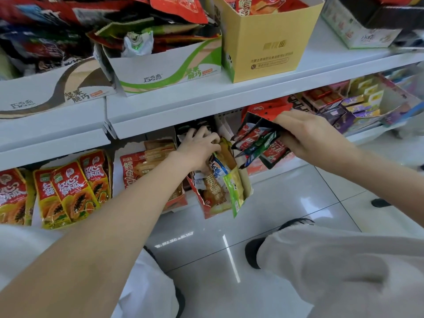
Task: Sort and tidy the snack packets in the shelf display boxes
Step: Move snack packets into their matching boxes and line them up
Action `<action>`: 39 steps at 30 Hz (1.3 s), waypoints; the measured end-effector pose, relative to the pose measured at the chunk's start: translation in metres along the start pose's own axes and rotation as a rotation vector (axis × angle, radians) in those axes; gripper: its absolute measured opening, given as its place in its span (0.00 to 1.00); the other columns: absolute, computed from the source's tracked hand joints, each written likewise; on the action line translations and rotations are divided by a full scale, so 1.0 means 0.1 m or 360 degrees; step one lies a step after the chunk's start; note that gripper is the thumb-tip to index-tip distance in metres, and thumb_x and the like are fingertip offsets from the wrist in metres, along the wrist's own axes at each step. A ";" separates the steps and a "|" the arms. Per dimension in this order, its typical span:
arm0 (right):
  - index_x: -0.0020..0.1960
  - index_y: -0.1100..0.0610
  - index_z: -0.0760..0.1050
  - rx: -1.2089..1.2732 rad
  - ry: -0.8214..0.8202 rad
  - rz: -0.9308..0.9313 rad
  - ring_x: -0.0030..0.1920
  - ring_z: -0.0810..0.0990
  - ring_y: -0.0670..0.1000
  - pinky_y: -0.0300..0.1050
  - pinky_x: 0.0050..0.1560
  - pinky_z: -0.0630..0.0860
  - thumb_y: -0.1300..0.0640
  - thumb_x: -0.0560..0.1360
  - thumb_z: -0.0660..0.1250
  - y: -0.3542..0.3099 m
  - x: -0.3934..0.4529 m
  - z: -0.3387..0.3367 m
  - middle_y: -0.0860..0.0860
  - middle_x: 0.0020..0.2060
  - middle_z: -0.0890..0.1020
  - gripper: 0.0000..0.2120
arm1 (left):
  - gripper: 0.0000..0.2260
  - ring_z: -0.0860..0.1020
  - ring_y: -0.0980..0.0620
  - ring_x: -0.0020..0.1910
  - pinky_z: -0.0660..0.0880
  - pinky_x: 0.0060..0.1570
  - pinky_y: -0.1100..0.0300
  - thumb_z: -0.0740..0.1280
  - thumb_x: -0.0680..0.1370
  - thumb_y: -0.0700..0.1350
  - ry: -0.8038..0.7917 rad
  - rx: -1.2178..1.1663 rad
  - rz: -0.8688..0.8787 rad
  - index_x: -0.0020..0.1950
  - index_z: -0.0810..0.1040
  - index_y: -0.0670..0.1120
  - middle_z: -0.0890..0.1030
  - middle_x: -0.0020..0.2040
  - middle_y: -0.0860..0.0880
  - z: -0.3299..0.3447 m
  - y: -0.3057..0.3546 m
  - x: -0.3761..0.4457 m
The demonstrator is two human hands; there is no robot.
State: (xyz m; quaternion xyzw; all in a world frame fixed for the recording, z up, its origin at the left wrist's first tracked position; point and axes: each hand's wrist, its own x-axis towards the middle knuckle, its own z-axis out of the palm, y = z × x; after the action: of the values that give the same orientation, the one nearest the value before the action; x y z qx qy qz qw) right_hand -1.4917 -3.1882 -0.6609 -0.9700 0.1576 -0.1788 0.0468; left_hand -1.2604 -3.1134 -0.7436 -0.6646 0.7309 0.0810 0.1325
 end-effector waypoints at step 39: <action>0.47 0.67 0.74 0.0030 0.0221 -0.0014 0.41 0.77 0.63 0.53 0.36 0.75 0.63 0.71 0.57 -0.29 0.55 0.37 0.61 0.39 0.79 0.11 | 0.09 0.70 0.44 0.61 0.73 0.60 0.50 0.67 0.72 0.37 0.0808 -0.0565 -0.0127 0.51 0.80 0.40 0.73 0.62 0.45 0.35 0.18 -0.98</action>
State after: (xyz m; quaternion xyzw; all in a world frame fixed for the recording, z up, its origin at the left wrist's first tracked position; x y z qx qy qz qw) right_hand -1.4216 -3.1775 -0.6730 -0.9555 0.1545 -0.2474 0.0441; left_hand -1.2677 -3.0079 -0.7488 -0.7044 0.6885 0.0335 -0.1693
